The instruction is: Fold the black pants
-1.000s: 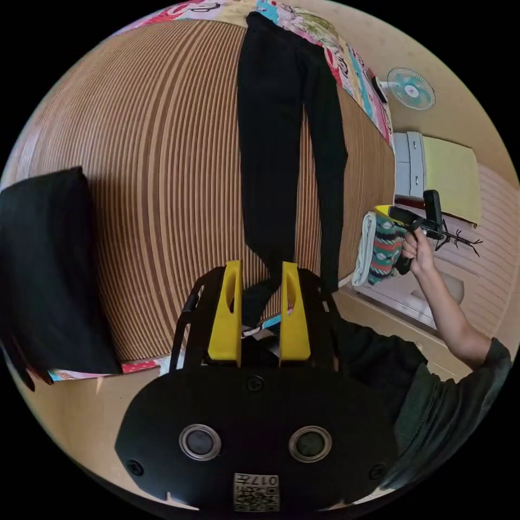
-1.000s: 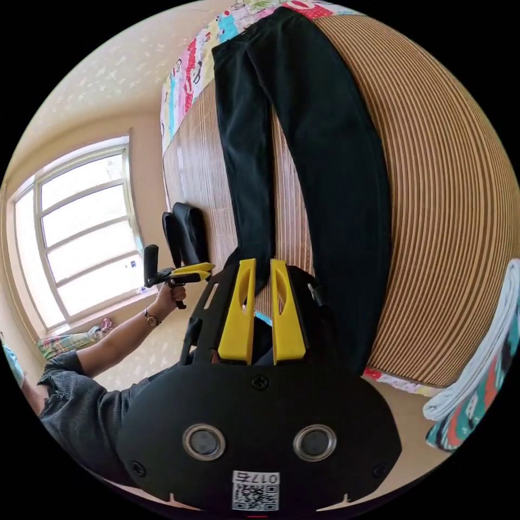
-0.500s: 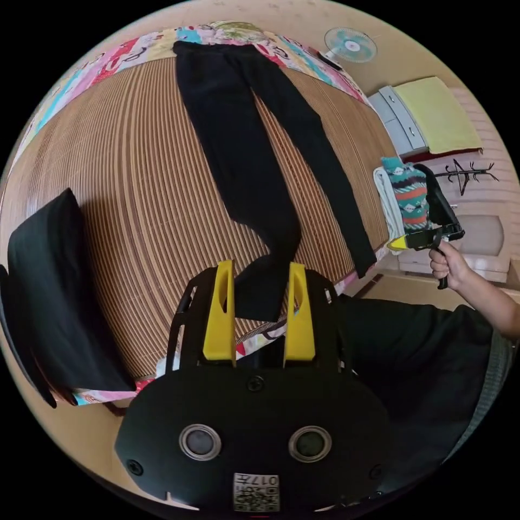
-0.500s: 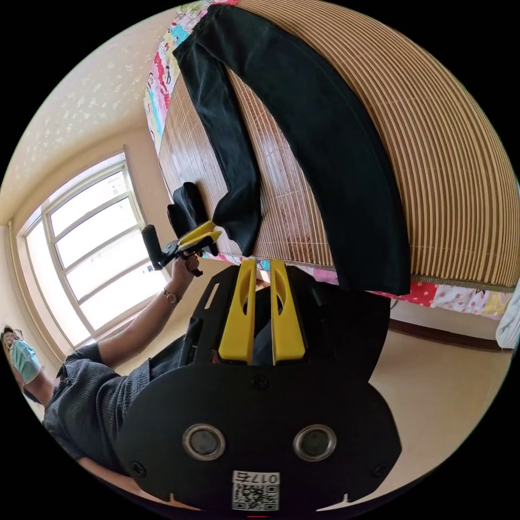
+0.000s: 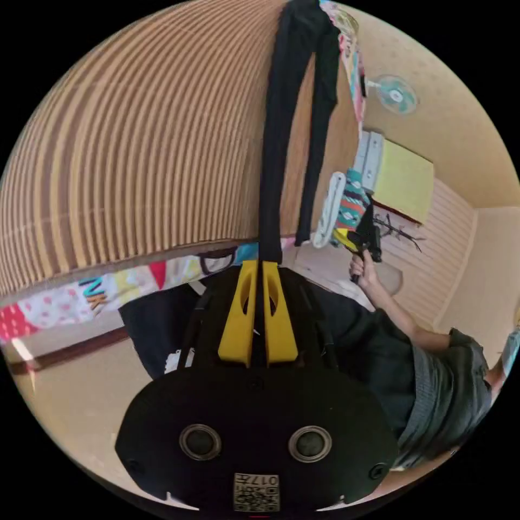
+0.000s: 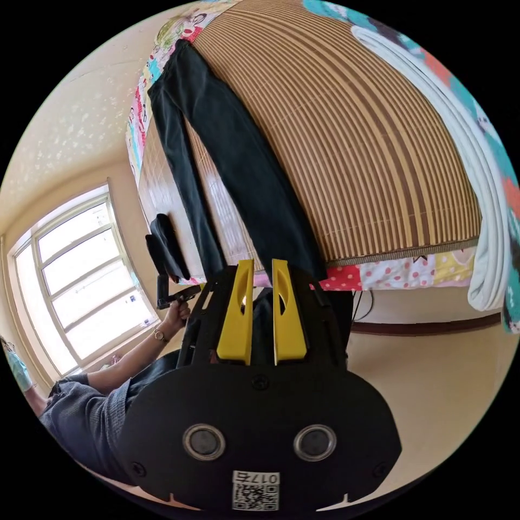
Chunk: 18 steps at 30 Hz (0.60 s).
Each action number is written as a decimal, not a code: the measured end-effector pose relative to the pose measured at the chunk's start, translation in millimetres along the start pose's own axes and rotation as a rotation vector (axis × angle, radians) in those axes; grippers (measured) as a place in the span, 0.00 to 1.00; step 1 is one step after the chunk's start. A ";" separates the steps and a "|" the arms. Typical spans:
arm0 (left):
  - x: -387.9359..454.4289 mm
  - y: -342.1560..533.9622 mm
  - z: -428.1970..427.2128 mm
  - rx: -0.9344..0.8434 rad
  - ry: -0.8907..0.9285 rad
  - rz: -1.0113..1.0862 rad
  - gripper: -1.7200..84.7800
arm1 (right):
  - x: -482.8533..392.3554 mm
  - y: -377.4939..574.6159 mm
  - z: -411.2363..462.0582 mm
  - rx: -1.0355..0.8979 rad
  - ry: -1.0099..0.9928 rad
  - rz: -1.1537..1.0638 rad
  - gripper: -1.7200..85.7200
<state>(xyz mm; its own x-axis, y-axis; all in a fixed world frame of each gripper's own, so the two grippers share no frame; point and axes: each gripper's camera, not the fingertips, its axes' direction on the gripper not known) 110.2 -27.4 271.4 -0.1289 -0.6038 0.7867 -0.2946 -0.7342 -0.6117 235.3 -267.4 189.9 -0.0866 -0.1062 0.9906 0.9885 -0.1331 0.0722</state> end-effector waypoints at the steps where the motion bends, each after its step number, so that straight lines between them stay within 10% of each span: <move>1: -4.4 6.7 -2.9 0.024 -0.060 -0.068 0.01 | 8.2 -3.5 -0.2 0.000 0.039 0.019 0.11; 5: -28.6 55.3 -7.3 0.084 -0.128 -0.386 0.01 | 34.2 -14.6 5.5 -0.027 0.054 0.071 0.13; 11: 0.2 76.4 -25.2 0.098 -0.146 -0.268 0.01 | 64.1 -6.8 9.7 -0.090 -0.045 0.057 0.08; 18: 58.7 55.5 -48.4 0.269 0.350 -0.080 0.04 | 15.2 31.7 -27.5 -0.088 -0.186 -0.160 0.06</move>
<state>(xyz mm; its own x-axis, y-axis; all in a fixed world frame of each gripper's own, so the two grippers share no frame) 40.5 -88.6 287.7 -0.4418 -0.4341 0.7851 -0.0662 -0.8570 -0.5111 261.9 -300.2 204.1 -0.2091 0.1049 0.9723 0.9487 -0.2193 0.2277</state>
